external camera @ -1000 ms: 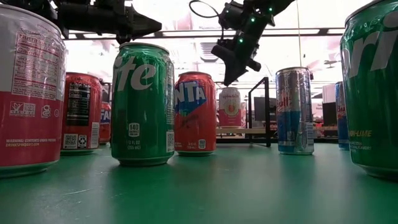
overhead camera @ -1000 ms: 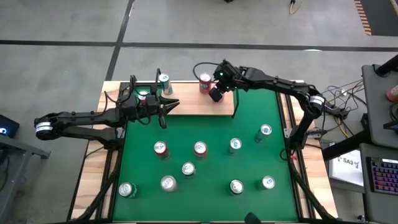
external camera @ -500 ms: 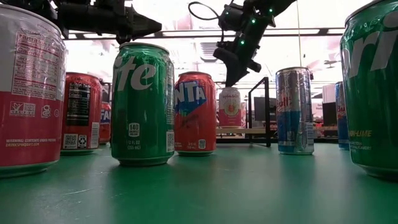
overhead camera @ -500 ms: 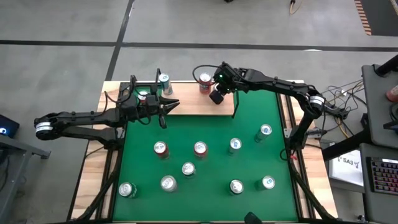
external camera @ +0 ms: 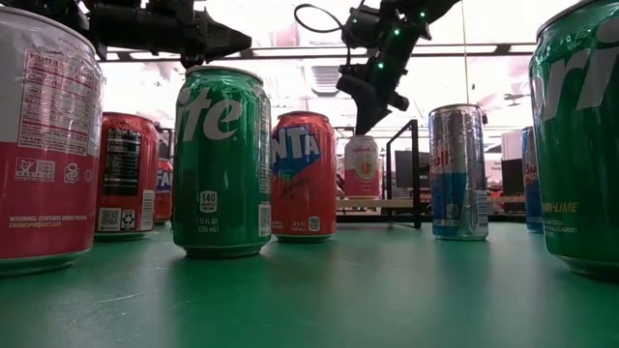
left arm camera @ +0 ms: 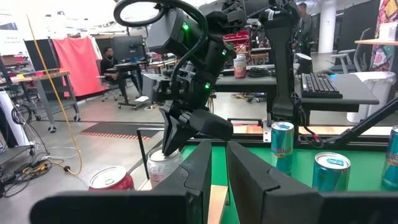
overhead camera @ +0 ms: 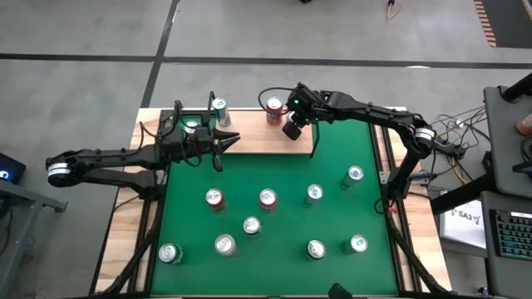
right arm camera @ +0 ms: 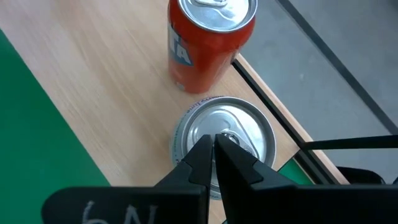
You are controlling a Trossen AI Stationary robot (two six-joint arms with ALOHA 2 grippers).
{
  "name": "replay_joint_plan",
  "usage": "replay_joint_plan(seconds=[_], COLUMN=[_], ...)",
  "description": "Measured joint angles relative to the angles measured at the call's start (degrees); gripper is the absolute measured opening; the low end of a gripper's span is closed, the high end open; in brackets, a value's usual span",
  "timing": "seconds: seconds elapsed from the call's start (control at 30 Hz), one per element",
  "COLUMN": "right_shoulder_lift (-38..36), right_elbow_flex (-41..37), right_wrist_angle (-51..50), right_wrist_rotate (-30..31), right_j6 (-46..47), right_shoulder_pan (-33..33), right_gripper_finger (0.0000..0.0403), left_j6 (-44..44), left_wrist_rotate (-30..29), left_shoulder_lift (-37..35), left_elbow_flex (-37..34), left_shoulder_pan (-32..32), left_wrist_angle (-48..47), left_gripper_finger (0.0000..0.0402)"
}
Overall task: Pick and place cans onto a shelf
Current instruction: Put the right pink white soda can on the shelf
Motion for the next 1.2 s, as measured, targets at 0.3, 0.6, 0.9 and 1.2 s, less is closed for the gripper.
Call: replay_joint_plan(seconds=[0.3, 0.6, 0.9, 1.2], right_shoulder_lift=[0.0, -0.06, -0.13, -0.15], right_elbow_flex=[0.0, 2.47, 3.5, 3.5], right_wrist_angle=[0.25, 0.4, 0.51, 0.52], right_wrist_rotate=[-0.01, -0.18, -0.18, -0.16], right_j6=[0.15, 1.58, 2.77, 3.51], right_shoulder_pan=[0.0, 0.15, 1.66, 4.25], right_gripper_finger=[0.0012, 0.0012, 0.0012, 0.0012], left_j6=[0.01, 0.0, -0.26, -1.47], left_wrist_rotate=[0.0, 0.0, 0.0, 0.01], left_shoulder_lift=[0.0, 0.0, 0.0, 0.0], left_elbow_flex=[0.0, 0.0, 0.0, 0.0], left_shoulder_pan=[0.01, 0.02, 0.02, 0.02], left_wrist_angle=[0.0, 0.0, -0.11, -0.44], left_gripper_finger=[0.0036, 0.0036, 0.0036, 0.0036])
